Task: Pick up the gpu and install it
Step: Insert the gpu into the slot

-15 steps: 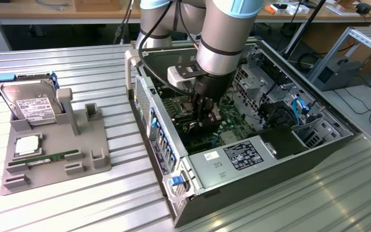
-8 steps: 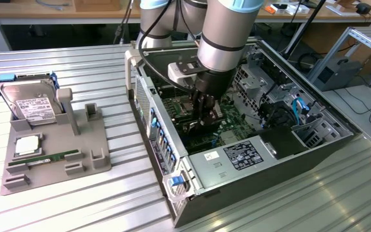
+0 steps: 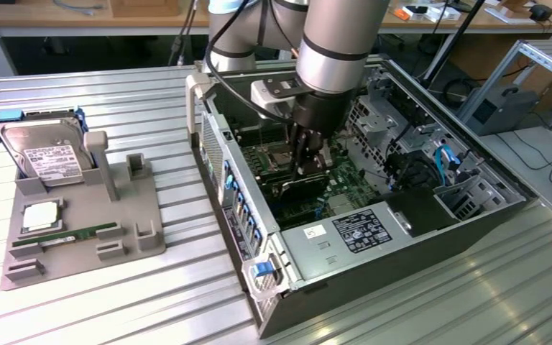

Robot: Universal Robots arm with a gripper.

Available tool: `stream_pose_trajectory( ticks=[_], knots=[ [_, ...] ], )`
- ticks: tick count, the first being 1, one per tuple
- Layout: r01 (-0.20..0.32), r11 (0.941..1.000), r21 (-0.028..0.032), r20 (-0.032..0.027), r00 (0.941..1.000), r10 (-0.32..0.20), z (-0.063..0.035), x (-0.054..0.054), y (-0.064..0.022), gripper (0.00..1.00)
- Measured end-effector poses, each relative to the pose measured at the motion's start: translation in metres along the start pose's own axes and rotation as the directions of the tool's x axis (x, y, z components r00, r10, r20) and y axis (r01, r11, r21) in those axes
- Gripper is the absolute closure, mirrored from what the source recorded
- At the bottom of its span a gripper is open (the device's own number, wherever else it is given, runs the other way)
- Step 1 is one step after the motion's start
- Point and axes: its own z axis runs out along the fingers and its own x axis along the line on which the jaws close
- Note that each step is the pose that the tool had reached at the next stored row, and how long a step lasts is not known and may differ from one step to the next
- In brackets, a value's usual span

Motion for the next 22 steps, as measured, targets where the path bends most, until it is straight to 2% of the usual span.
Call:
stream_pose_trajectory(
  ticks=[2, 8, 9, 11, 13, 22],
  knots=[
    [0.001, 1.0, 0.0009, -0.0015, 1.0, -0.001, -0.0031, 0.0, 0.0003, 0.89],
    [0.005, 1.0, 0.0021, -0.0033, 1.0, -0.005, -0.0096, 0.001, 0.0003, 0.89],
    [0.005, 1.0, 0.0, -0.0031, 1.0, -0.005, -0.0095, 0.001, -0.0021, 0.89],
    [0.005, 0.9999, -0.01, -0.0033, 1.0, -0.005, -0.009, 0.001, -0.0112, 0.89],
    [0.005, 0.9999, -0.0131, -0.0033, 1.0, -0.005, -0.0087, 0.0, -0.0142, 0.89],
    [0.006, 0.9999, -0.0135, -0.0033, 1.0, -0.006, -0.0092, -0.002, -0.015, 0.89]
  ],
)
